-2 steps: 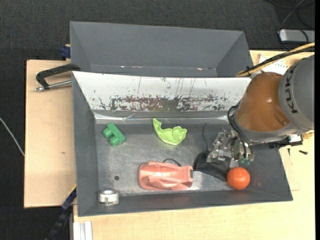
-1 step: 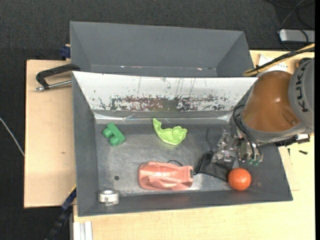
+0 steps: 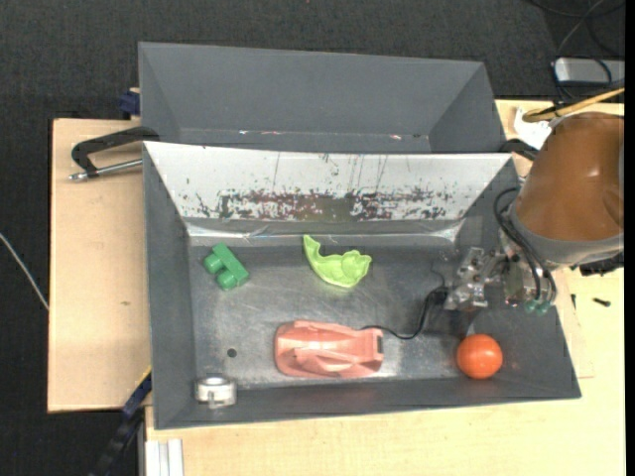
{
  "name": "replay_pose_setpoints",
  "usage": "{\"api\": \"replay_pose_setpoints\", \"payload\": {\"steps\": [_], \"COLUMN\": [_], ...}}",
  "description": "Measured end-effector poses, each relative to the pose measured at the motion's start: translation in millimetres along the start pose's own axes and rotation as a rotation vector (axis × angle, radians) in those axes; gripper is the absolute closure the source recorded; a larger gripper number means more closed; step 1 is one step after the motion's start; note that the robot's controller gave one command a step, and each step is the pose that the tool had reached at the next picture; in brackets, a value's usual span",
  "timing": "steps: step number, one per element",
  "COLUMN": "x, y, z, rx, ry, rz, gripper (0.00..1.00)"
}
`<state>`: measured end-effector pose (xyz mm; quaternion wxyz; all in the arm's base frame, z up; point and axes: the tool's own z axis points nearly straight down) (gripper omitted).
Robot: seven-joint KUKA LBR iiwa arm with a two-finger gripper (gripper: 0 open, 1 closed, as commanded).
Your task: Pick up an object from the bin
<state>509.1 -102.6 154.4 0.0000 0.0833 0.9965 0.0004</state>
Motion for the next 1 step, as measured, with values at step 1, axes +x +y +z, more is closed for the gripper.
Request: {"api": "replay_pose_setpoints", "payload": {"steps": [1], "x": [1.3], "y": [9.4], "z": [-60.2], "rx": [0.000], "ry": [-0.001], "rz": [-0.006], "gripper": [1.00]}}
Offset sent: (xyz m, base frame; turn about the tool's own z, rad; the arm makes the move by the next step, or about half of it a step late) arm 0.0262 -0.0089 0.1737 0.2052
